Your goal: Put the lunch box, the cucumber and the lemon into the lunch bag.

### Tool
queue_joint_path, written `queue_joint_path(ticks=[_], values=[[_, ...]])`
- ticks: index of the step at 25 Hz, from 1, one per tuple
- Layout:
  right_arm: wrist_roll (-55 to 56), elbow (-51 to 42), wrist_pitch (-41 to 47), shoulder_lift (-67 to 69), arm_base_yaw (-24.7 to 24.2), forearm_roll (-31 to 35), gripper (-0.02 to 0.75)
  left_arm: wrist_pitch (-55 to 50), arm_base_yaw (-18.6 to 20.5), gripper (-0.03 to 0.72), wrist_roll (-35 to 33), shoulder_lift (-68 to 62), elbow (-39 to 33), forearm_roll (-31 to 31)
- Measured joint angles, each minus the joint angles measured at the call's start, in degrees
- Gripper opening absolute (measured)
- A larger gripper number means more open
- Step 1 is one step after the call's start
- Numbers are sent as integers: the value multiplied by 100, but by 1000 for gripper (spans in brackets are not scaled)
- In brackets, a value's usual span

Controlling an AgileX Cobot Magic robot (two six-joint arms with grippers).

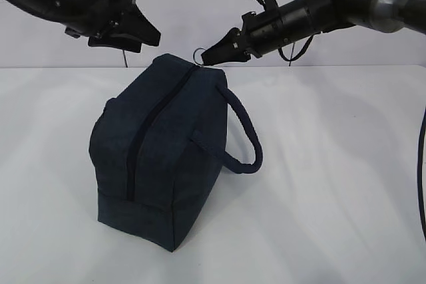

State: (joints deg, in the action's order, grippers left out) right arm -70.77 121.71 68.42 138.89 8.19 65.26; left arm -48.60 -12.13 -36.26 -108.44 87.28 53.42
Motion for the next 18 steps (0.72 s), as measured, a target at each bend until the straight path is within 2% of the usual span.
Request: queue_joint_path(ticks=[18], values=[[0, 13, 0, 0, 0, 0, 8, -144, -208, 365, 51, -527, 595, -155]])
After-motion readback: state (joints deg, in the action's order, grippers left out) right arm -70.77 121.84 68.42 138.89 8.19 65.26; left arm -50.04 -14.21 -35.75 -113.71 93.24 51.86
